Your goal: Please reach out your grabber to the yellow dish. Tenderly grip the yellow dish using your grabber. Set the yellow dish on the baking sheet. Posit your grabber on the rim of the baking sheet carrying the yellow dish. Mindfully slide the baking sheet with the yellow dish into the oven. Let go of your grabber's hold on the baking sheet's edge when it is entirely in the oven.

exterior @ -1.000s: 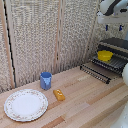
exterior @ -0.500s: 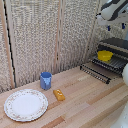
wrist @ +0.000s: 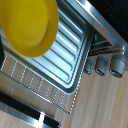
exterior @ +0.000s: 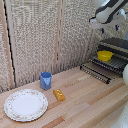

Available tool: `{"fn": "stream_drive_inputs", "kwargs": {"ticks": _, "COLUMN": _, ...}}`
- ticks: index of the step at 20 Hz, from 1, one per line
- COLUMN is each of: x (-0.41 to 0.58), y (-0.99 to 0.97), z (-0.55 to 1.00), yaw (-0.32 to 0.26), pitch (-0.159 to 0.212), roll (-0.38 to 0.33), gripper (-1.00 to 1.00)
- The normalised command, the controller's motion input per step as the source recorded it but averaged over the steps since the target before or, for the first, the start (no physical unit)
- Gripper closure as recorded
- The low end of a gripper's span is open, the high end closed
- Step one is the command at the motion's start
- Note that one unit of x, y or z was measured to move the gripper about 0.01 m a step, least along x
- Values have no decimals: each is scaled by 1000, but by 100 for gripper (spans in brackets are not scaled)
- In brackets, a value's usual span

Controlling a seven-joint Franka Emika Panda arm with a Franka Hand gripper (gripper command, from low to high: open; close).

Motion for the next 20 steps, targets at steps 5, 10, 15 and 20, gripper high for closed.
{"fn": "stream_drive_inputs", "kwargs": {"ticks": 5, "x": -164, "y": 0, "z": -214, "yaw": 221, "pitch": 246, "roll": -256, "gripper": -100}}
{"fn": "stream_drive_inputs", "kwargs": {"ticks": 10, "x": -173, "y": 0, "z": -203, "yaw": 215, "pitch": 254, "roll": -258, "gripper": -100}}
{"fn": "stream_drive_inputs", "kwargs": {"ticks": 15, "x": -171, "y": 0, "z": -199, "yaw": 216, "pitch": 255, "roll": -255, "gripper": -100}}
{"fn": "stream_drive_inputs", "kwargs": {"ticks": 20, "x": -136, "y": 46, "z": -136, "yaw": 220, "pitch": 257, "roll": -225, "gripper": -100}}
